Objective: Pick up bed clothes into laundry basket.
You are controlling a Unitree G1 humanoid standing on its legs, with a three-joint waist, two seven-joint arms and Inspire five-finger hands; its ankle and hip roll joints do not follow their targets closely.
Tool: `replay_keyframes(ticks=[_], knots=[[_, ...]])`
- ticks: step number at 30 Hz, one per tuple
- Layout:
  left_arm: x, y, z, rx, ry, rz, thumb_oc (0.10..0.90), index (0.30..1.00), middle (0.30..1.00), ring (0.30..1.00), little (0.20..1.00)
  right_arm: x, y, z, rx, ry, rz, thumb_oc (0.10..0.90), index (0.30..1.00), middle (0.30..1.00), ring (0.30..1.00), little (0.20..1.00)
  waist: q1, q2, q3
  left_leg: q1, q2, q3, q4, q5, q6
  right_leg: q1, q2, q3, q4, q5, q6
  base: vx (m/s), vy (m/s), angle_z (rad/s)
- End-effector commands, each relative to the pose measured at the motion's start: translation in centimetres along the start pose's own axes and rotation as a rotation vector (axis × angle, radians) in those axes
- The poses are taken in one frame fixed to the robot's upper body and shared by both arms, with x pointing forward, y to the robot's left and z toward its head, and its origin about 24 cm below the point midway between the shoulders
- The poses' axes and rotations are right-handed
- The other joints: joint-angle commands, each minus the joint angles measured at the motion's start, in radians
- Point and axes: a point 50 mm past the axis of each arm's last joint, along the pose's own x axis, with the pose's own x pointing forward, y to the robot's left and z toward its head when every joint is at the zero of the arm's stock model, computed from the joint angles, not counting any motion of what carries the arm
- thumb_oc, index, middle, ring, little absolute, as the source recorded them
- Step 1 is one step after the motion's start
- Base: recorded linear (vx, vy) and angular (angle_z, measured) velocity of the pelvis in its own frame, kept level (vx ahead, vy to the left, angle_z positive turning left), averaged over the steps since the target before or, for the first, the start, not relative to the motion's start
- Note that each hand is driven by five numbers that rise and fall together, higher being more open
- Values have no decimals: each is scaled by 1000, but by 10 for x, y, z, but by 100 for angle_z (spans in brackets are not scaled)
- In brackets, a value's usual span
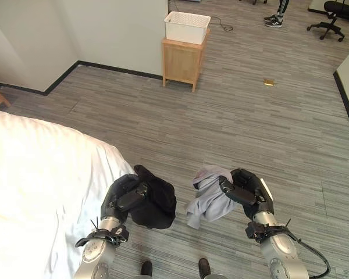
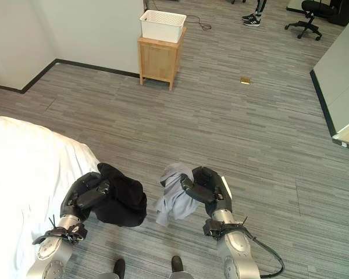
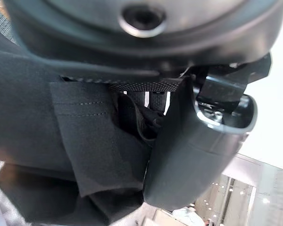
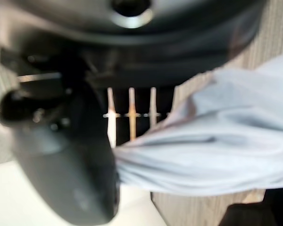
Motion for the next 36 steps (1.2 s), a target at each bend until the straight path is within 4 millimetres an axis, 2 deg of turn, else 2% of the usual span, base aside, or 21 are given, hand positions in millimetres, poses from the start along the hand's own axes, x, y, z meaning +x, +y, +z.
replay_keyframes(ticks=[1,4,8,10,14,19,24,25,26,27,28,29,31,32,34,35,36], knots=[[17,14,72,52,-321,43,400,300,300,300,300,6,-27,58,12,-295,-144,400,300,300,300,300,17,23,-40,-50,-7,171,44,21,26,58,-23,-218,100,-147,11,44,27,1],[25,9,81,72,-345,27,400,300,300,300,300,8,-31,66,6,-323,-155,400,300,300,300,300,4,17,-55,-39,-5,182,27,22,27,55,-22,-204,91,-141,15,33,18,-7],[36,2,114,104,-471,18,400,300,300,300,300,10,-37,90,-40,-414,-183,400,300,300,300,300,-5,11,-67,-28,-6,196,5,23,30,48,-21,-192,84,-132,21,9,9,-8],[42,-6,127,80,-523,4,400,300,300,300,300,13,-33,102,-36,-469,-162,400,300,300,300,300,-11,7,-70,-30,-6,203,1,33,33,39,-21,-186,81,-118,23,-4,5,-5],[44,-11,134,70,-551,-11,400,300,300,300,300,13,-27,113,-47,-510,-136,400,300,300,300,300,-15,4,-76,-26,-8,206,-5,33,34,39,-22,-182,77,-115,25,22,12,-4],[45,-11,140,52,-577,-5,400,300,300,300,300,18,-10,128,-40,-576,-54,400,300,300,300,300,-11,-3,-77,-31,-19,210,1,23,39,33,-33,-177,73,-104,35,14,24,-4],[45,-9,134,34,-553,3,400,300,300,300,300,20,-2,121,-26,-537,-12,400,300,300,300,300,-10,-3,-66,-50,-40,217,36,-10,49,20,-67,-184,118,-116,51,20,64,2],[45,-9,132,36,-542,0,400,300,300,300,300,20,0,117,-22,-519,-5,400,300,300,300,300,-8,1,-59,-51,-44,221,39,-17,59,-8,-79,-180,179,-125,57,-66,139,-6],[44,-9,126,39,-515,0,400,300,300,300,300,21,6,107,0,-482,12,400,300,300,300,300,-9,13,-26,-38,-47,223,38,-30,83,-115,-104,-166,372,-82,79,-91,201,-17],[43,-9,122,41,-500,-1,400,300,300,300,300,21,10,100,15,-459,21,400,300,300,300,300,-10,24,-1,-27,-48,233,36,-36,94,-151,-117,-174,469,-15,99,-81,220,-27],[44,-8,120,46,-489,-3,400,300,300,300,300,21,13,95,27,-440,32,400,300,300,300,300,-14,36,20,-11,-45,230,29,-35,101,-207,-115,-153,569,21,111,4,164,-27],[44,-10,116,43,-472,-12,400,300,300,300,300,22,18,89,54,-418,43,400,300,300,300,300,-26,48,39,12,-39,225,17,-37,103,-274,-92,-118,652,29,112,85,108,-12],[44,-11,114,44,-464,-14,400,300,300,300,300,22,22,82,80,-397,54,400,300,300,300,300,-45,61,63,46,-23,211,5,-45,96,-359,-91,-88,676,47,103,217,2,-3],[44,-12,114,44,-463,-20,400,300,300,300,300,22,22,80,90,-391,52,400,300,300,300,300,-55,57,68,59,-20,204,3,-56,89,-391,-96,-75,641,55,97,299,-87,-2],[44,-12,113,56,-459,-27,400,300,300,300,300,21,19,79,95,-388,36,400,300,300,300,300,-74,42,71,91,-15,191,-4,-90,71,-412,-102,-56,534,49,96,361,-160,6],[44,-13,114,62,-459,-34,400,300,300,300,300,20,16,80,95,-394,22,400,300,300,300,300,-81,28,69,102,-17,185,-8,-106,57,-406,-115,-53,451,44,97,411,-189,9],[45,-14,114,71,-460,-39,400,300,300,300,300,20,15,80,100,-396,15,400,300,300,300,300,-93,24,72,126,-8,173,-19,-122,46,-403,-122,-64,359,53,102,415,-197,16]])
